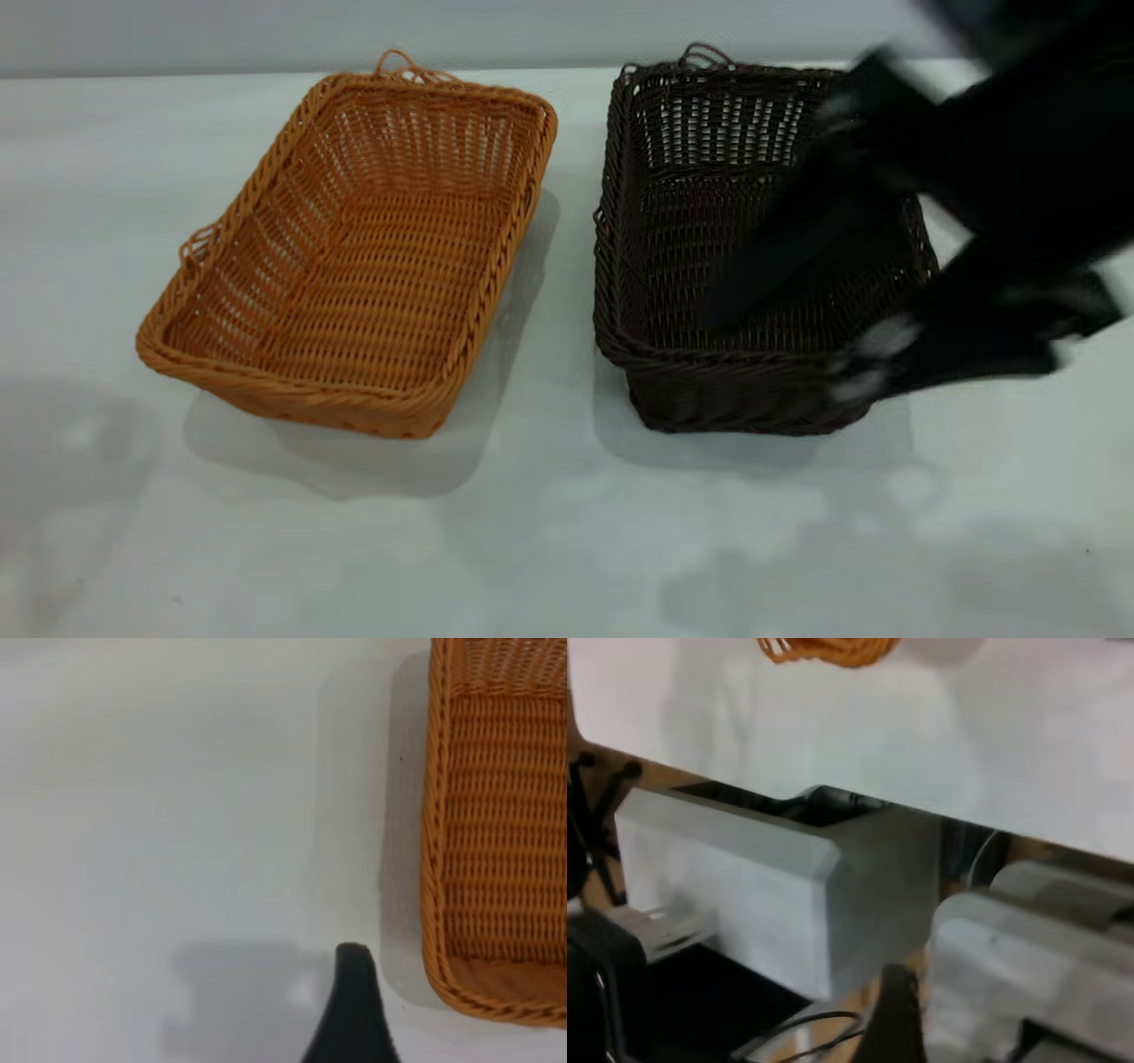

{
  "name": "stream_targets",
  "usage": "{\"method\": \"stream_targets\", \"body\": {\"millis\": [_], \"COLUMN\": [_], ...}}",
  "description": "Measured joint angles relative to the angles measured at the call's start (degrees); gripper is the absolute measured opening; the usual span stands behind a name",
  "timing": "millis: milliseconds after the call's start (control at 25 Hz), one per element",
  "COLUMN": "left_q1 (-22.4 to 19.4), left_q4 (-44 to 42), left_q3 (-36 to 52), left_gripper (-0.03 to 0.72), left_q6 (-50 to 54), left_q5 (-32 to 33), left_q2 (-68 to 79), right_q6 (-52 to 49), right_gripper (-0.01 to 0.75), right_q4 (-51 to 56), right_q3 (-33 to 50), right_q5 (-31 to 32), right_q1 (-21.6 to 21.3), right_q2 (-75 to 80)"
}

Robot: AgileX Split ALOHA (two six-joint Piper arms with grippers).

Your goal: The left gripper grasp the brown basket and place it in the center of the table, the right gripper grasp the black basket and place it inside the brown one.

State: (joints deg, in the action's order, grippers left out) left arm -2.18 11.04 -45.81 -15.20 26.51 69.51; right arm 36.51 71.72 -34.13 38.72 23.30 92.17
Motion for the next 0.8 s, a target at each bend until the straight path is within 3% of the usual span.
{"method": "stream_targets", "body": {"millis": [320, 520, 800], "left_q1": [0.0, 0.0, 0.0], "left_q4": [0.0, 0.5, 2.6], "left_q3": [-0.6, -0.6, -0.6], "left_gripper": [0.54, 0.54, 0.54], "left_q6": [-0.2, -0.2, -0.2], "left_q5": [-0.9, -0.9, -0.8], "left_q2": [1.4, 1.4, 1.6], "right_q6": [-8.3, -14.3, -22.2], "right_gripper": [0.594, 0.594, 0.594], "right_q4": [27.2, 29.8, 30.3], "right_q3": [-2.5, -6.6, -10.5], "right_q5": [-1.2, -2.3, -11.5], "right_q1": [0.8, 0.8, 0.8], "right_q2": [18.6, 24.9, 26.4]}}
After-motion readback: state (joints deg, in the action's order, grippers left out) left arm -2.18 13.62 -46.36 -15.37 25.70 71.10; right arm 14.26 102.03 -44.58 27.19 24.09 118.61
